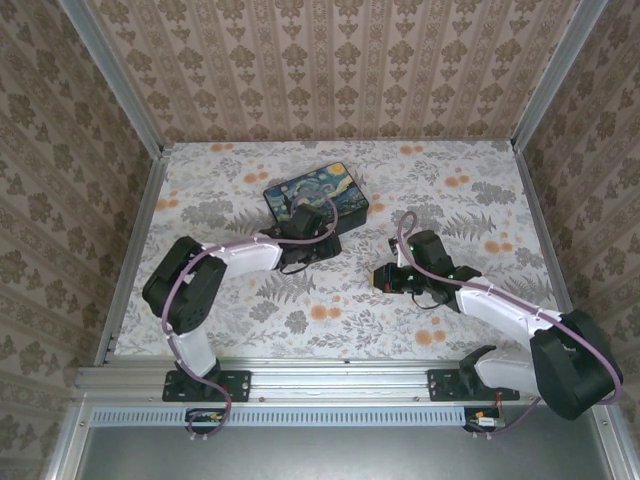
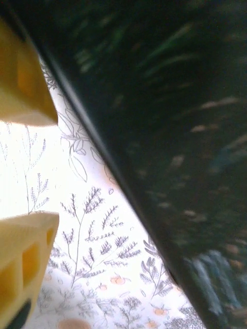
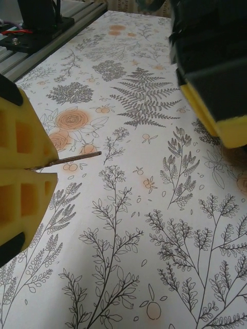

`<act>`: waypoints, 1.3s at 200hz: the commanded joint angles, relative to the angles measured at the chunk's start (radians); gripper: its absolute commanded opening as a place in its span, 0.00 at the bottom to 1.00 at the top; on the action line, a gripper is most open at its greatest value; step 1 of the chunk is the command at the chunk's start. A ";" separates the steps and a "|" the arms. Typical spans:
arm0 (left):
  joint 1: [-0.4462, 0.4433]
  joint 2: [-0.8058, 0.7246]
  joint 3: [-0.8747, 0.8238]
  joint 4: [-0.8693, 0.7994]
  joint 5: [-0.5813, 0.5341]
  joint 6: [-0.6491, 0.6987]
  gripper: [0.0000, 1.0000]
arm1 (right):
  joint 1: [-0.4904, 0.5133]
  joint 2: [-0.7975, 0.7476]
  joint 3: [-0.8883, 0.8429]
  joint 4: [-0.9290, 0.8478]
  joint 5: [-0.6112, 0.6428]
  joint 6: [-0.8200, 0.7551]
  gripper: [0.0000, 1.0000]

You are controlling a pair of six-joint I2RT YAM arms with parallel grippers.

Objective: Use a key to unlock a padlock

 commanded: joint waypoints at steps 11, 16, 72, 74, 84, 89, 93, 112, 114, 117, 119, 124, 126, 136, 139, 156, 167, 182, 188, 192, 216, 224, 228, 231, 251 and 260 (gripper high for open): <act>-0.029 0.034 -0.035 0.218 -0.171 0.090 0.63 | 0.003 -0.019 0.046 -0.070 0.031 -0.037 0.00; -0.032 0.039 -0.041 0.247 -0.186 0.108 0.64 | 0.002 -0.022 0.047 -0.075 0.032 -0.038 0.00; -0.033 0.126 -0.029 0.383 -0.227 0.162 0.63 | 0.002 -0.016 0.048 -0.070 0.043 -0.027 0.00; -0.034 0.128 -0.026 0.377 -0.235 0.161 0.63 | 0.002 -0.015 0.048 -0.069 0.043 -0.026 0.00; -0.037 0.135 -0.011 0.348 -0.271 0.155 0.63 | 0.002 -0.014 0.048 -0.067 0.044 -0.025 0.00; -0.040 0.138 -0.005 0.339 -0.288 0.156 0.64 | 0.002 -0.013 0.050 -0.067 0.044 -0.024 0.00; -0.043 0.139 -0.001 0.329 -0.303 0.155 0.65 | 0.002 -0.011 0.051 -0.066 0.044 -0.024 0.00; -0.055 0.148 0.022 0.296 -0.367 0.154 0.68 | 0.003 -0.006 0.057 -0.063 0.042 -0.022 0.00; -0.056 0.150 0.025 0.289 -0.376 0.152 0.68 | 0.002 -0.006 0.058 -0.063 0.042 -0.022 0.00; -0.059 0.151 0.031 0.278 -0.390 0.150 0.68 | 0.002 -0.005 0.058 -0.061 0.042 -0.021 0.00; -0.060 0.153 0.034 0.271 -0.399 0.147 0.68 | 0.002 -0.004 0.059 -0.061 0.041 -0.021 0.00; -0.065 0.156 0.045 0.254 -0.427 0.145 0.69 | 0.002 -0.003 0.060 -0.058 0.039 -0.020 0.00; -0.068 0.158 0.049 0.247 -0.437 0.144 0.69 | 0.002 -0.002 0.061 -0.058 0.038 -0.020 0.00; -0.080 0.166 0.073 0.209 -0.493 0.134 0.69 | 0.002 0.003 0.062 -0.053 0.036 -0.018 0.00; -0.085 0.169 0.079 0.199 -0.512 0.132 0.69 | 0.002 0.005 0.062 -0.051 0.035 -0.018 0.00; -0.107 0.191 0.130 0.115 -0.607 0.106 0.68 | 0.002 0.011 0.058 -0.041 0.031 -0.014 0.00; -0.117 0.207 0.161 0.068 -0.655 0.080 0.67 | 0.002 0.011 0.053 -0.036 0.026 -0.013 0.00; -0.121 0.226 0.191 0.020 -0.689 0.040 0.65 | 0.002 0.004 0.045 -0.036 0.024 -0.015 0.00; -0.121 0.235 0.204 0.003 -0.700 0.027 0.65 | 0.002 -0.002 0.041 -0.037 0.025 -0.017 0.00; -0.121 0.241 0.214 -0.010 -0.707 0.019 0.64 | 0.002 -0.005 0.039 -0.037 0.026 -0.017 0.00; -0.125 0.267 0.247 -0.042 -0.744 0.005 0.61 | 0.000 -0.034 0.025 -0.053 0.031 -0.028 0.00; -0.126 0.274 0.261 -0.051 -0.758 0.002 0.60 | -0.001 -0.043 0.022 -0.058 0.032 -0.031 0.00; -0.128 0.278 0.267 -0.055 -0.767 0.001 0.59 | -0.001 -0.046 0.020 -0.059 0.032 -0.032 0.00; -0.130 0.280 0.275 -0.059 -0.774 -0.001 0.58 | -0.002 -0.048 0.019 -0.059 0.032 -0.033 0.00; -0.137 0.306 0.314 -0.078 -0.804 0.006 0.55 | -0.005 -0.062 0.011 -0.063 0.027 -0.034 0.00; -0.140 0.318 0.332 -0.092 -0.816 0.009 0.54 | -0.006 -0.066 0.009 -0.063 0.025 -0.036 0.00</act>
